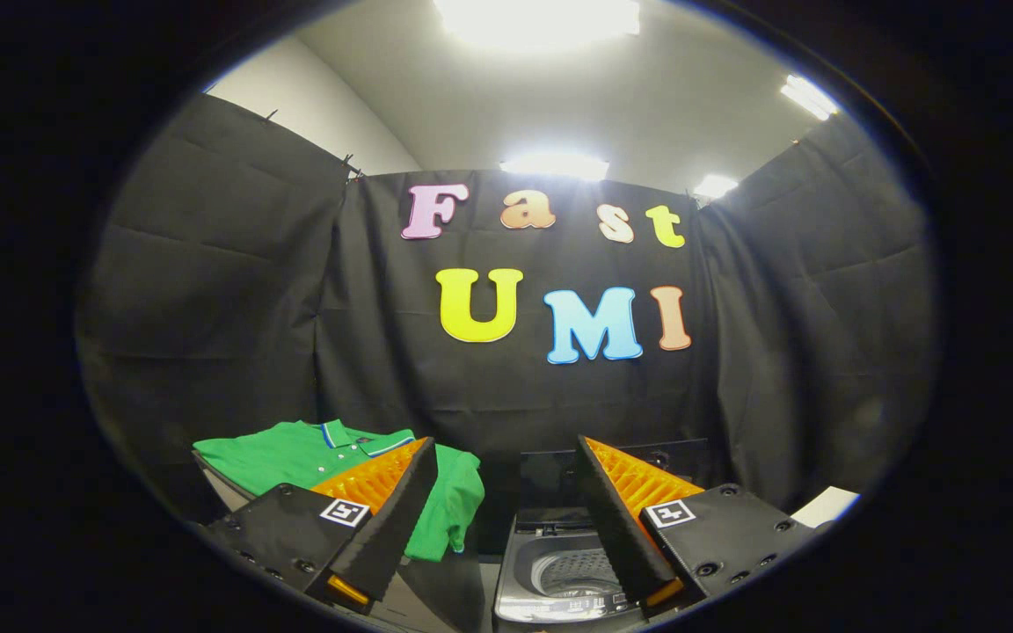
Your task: Put the clothes into the washing machine and then close the washing machine lid.
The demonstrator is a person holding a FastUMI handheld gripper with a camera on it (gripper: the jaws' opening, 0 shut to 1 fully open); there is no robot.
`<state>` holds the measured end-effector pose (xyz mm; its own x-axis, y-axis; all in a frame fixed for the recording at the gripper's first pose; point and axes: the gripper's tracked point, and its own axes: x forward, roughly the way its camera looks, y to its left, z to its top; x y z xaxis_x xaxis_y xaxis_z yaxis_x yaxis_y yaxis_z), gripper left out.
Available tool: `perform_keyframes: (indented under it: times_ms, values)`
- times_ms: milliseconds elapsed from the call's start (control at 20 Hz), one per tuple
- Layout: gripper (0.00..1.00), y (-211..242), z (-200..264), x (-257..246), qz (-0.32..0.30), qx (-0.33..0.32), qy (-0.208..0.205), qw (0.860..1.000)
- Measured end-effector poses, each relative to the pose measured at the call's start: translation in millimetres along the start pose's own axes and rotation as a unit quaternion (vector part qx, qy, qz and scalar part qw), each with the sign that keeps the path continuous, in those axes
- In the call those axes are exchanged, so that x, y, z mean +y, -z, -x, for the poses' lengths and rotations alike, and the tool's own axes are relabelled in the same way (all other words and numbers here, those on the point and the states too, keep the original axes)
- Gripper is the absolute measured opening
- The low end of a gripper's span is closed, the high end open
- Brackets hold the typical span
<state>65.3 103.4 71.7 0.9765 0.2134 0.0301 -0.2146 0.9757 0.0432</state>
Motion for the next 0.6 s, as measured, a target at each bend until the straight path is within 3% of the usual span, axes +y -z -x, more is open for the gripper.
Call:
perform_keyframes:
  times_ms: [600]
  values:
    - [0.98, -9.7, -50.1, 71.9, 0.001, 0.02, -0.077, 0.997]
